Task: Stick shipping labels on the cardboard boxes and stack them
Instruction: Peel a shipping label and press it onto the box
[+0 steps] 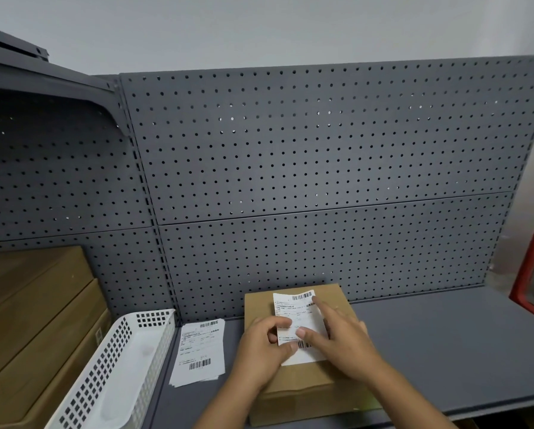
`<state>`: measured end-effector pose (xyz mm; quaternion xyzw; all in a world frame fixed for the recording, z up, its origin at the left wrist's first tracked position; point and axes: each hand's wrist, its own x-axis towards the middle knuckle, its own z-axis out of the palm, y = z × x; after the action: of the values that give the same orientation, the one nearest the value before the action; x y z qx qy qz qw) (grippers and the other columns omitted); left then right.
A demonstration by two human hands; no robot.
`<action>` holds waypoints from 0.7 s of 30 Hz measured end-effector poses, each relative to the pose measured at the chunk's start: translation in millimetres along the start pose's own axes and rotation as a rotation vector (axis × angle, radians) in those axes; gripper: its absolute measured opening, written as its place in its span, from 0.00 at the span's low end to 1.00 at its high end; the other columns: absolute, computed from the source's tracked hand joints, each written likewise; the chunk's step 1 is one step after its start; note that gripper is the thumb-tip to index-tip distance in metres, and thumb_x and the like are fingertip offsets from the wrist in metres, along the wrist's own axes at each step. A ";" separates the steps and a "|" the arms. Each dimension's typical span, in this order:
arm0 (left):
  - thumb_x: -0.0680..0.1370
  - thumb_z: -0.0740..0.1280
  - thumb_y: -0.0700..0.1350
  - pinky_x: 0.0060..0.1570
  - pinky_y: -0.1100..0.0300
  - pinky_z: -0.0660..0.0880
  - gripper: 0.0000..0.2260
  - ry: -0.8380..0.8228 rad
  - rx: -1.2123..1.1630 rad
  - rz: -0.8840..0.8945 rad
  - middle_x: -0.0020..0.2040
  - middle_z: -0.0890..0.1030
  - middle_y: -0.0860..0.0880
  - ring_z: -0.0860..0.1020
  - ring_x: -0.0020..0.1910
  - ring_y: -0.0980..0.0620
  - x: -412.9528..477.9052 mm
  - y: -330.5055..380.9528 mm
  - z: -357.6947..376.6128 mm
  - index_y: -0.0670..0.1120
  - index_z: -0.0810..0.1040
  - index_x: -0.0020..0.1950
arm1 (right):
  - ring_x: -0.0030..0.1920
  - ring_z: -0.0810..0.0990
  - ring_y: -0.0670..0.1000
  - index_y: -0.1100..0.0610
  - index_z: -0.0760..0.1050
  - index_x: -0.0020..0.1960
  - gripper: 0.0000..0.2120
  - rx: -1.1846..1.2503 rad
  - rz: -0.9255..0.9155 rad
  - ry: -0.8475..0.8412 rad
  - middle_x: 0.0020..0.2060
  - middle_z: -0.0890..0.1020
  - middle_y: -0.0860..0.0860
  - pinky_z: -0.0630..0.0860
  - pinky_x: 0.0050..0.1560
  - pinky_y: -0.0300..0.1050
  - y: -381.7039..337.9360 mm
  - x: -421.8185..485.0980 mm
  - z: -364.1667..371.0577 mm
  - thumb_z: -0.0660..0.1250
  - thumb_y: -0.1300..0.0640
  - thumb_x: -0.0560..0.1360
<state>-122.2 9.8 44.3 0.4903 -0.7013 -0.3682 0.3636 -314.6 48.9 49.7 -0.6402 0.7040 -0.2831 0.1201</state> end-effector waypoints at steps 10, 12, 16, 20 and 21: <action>0.76 0.76 0.45 0.48 0.68 0.73 0.14 0.138 0.082 0.017 0.54 0.78 0.60 0.76 0.48 0.66 -0.7 -5.7 14.4 0.56 0.82 0.59 | 0.62 0.72 0.51 0.41 0.51 0.82 0.33 -0.150 0.026 0.089 0.57 0.74 0.45 0.63 0.55 0.46 -6.3 -1.9 10.8 0.61 0.38 0.81; 0.77 0.75 0.44 0.50 0.65 0.74 0.13 0.149 0.131 0.042 0.51 0.77 0.59 0.76 0.49 0.64 0.1 -7.7 15.4 0.56 0.82 0.59 | 0.60 0.73 0.50 0.40 0.51 0.82 0.32 -0.137 0.025 0.088 0.55 0.73 0.44 0.62 0.53 0.46 -4.6 -1.6 11.1 0.60 0.41 0.82; 0.77 0.75 0.46 0.57 0.62 0.76 0.13 0.131 0.126 0.030 0.54 0.78 0.58 0.78 0.52 0.61 7.9 -7.2 12.8 0.56 0.82 0.60 | 0.61 0.75 0.50 0.41 0.54 0.80 0.30 -0.113 0.034 0.098 0.57 0.76 0.44 0.65 0.56 0.48 -3.5 2.5 11.7 0.61 0.43 0.81; 0.76 0.73 0.57 0.59 0.55 0.78 0.15 0.134 0.202 -0.019 0.60 0.78 0.60 0.79 0.57 0.57 20.0 1.0 11.9 0.57 0.81 0.63 | 0.54 0.81 0.50 0.45 0.70 0.65 0.23 -0.095 0.047 0.138 0.53 0.83 0.45 0.74 0.53 0.49 -5.8 19.7 13.2 0.54 0.34 0.77; 0.76 0.72 0.59 0.57 0.56 0.78 0.16 0.152 0.258 -0.015 0.60 0.78 0.60 0.79 0.58 0.57 20.9 3.1 12.6 0.59 0.81 0.63 | 0.50 0.82 0.50 0.47 0.71 0.60 0.24 -0.123 0.054 0.127 0.50 0.83 0.45 0.76 0.51 0.49 -6.3 23.2 13.4 0.52 0.32 0.76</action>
<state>-139.8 -7.4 44.2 0.5649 -0.7094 -0.2393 0.3469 -305.7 22.9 46.8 -0.6080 0.7431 -0.2761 0.0435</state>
